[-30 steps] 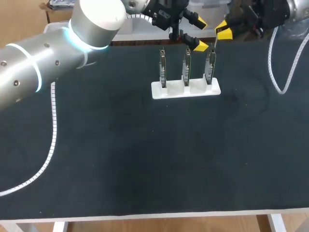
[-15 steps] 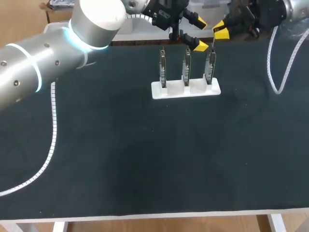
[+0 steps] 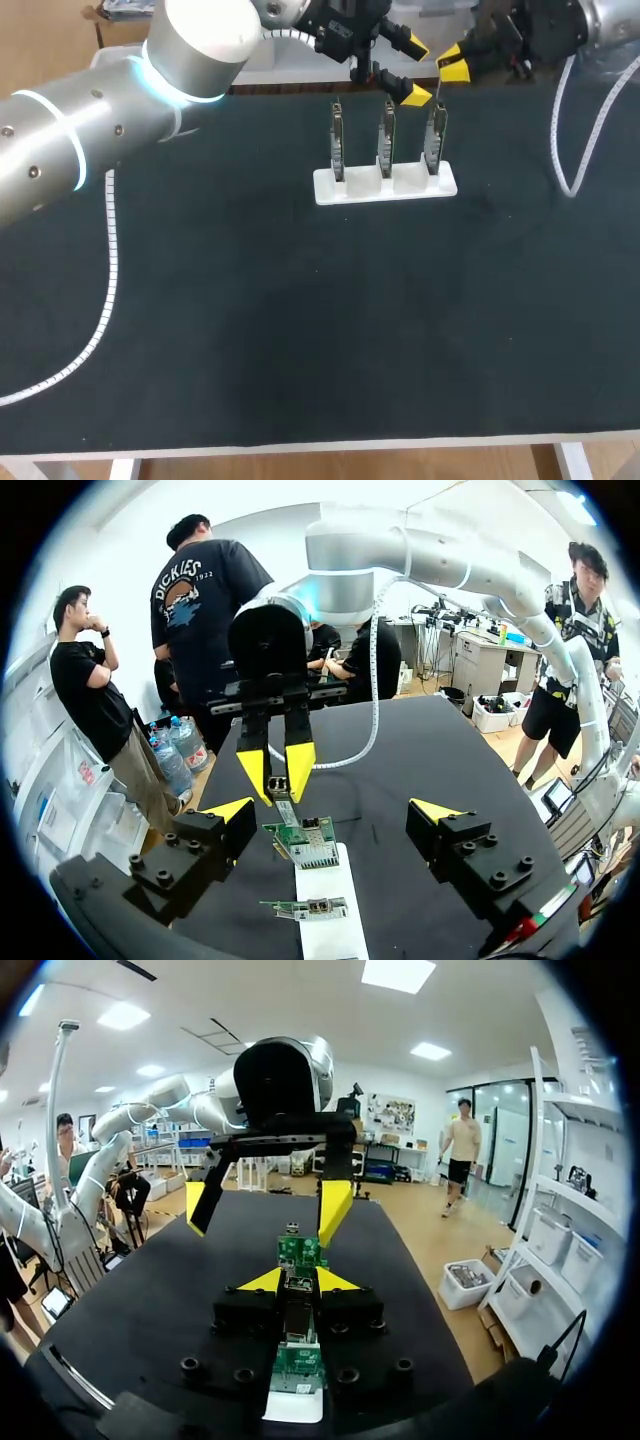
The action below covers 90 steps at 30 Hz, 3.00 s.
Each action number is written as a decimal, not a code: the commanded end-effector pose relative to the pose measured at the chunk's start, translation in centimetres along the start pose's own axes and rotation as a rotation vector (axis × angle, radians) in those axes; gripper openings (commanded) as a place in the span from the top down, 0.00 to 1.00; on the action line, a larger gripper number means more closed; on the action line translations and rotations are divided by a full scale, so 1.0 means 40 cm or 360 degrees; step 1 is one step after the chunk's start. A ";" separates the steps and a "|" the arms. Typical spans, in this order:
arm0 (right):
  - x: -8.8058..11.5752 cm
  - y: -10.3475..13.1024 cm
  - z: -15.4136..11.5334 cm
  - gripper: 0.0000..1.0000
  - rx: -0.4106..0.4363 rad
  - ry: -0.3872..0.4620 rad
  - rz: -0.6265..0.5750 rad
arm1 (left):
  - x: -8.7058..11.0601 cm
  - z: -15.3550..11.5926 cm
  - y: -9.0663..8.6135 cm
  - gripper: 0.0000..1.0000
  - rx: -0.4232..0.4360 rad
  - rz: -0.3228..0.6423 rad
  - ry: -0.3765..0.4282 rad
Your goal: Pick up the optical module with the left hand, and insert it into the network port with the right hand.
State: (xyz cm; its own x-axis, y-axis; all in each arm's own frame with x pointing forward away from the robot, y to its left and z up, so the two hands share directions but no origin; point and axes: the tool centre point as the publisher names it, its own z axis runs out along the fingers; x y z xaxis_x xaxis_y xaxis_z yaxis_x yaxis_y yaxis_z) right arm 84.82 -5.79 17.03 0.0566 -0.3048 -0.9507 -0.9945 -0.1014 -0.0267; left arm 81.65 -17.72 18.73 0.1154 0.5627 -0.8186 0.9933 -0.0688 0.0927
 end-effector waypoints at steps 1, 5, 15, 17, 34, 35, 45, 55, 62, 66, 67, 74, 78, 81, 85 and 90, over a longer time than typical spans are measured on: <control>0.004 -0.026 -0.001 1.00 -0.0357 0.0001 0.0006 | -0.001 0.001 0.006 0.00 0.0008 0.0003 0.0004; 0.007 -0.029 0.009 1.00 -0.0376 0.0004 0.0013 | -0.001 0.001 0.006 0.00 0.0008 0.0003 0.0004; 0.019 -0.022 0.014 1.00 -0.0381 0.0006 0.0037 | -0.001 0.001 0.006 0.00 0.0008 0.0003 0.0004; 0.021 -0.018 0.009 1.00 -0.0371 0.0000 0.0043 | -0.001 0.001 0.006 0.00 0.0008 0.0003 0.0004; -0.031 -0.007 -0.009 1.00 -0.0318 -0.0047 -0.0061 | -0.001 0.001 0.006 0.00 0.0008 0.0003 0.0004; -0.031 -0.007 -0.009 1.00 -0.0318 -0.0047 -0.0061 | -0.001 0.001 0.006 0.00 0.0008 0.0003 0.0004; -0.030 0.003 -0.016 1.00 -0.0324 -0.0056 -0.0056 | -0.001 0.001 0.006 0.00 0.0008 0.0003 0.0004; -0.025 0.028 -0.035 1.00 -0.0333 -0.0044 -0.0044 | -0.001 0.001 0.006 0.00 0.0008 0.0003 0.0004; -0.017 0.033 -0.021 1.00 -0.0376 -0.0046 -0.0045 | -0.001 0.001 0.006 0.00 0.0008 0.0003 0.0004; -0.013 0.037 -0.012 1.00 -0.0401 -0.0044 -0.0040 | -0.001 0.001 0.006 0.00 0.0008 0.0003 0.0004; -0.011 0.037 -0.011 1.00 -0.0406 -0.0042 -0.0036 | -0.001 0.001 0.006 0.00 0.0008 0.0003 0.0004; -0.001 0.029 -0.002 1.00 -0.0422 -0.0036 -0.0020 | -0.001 0.001 0.006 0.00 0.0008 0.0003 0.0004; 0.001 0.024 -0.001 1.00 -0.0425 -0.0032 -0.0016 | -0.001 0.001 0.006 0.00 0.0008 0.0003 0.0004; 0.006 0.020 0.003 1.00 -0.0428 -0.0031 -0.0009 | -0.001 0.001 0.006 0.00 0.0008 0.0003 0.0004; 0.011 0.009 0.009 1.00 -0.0434 -0.0024 -0.0002 | -0.001 0.001 0.006 0.00 0.0008 0.0003 0.0004; 0.013 -0.002 0.012 1.00 -0.0432 -0.0021 0.0004 | -0.001 0.001 0.006 0.00 0.0008 0.0003 0.0004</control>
State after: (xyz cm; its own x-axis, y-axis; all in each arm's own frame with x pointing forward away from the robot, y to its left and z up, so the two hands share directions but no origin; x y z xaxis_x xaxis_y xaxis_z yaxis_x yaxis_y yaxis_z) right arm 83.82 -5.60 16.86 0.0533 -0.2936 -0.9544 -0.9914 -0.1296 -0.0155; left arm 81.65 -17.72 18.73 0.1154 0.5627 -0.8186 0.9933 -0.0688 0.0927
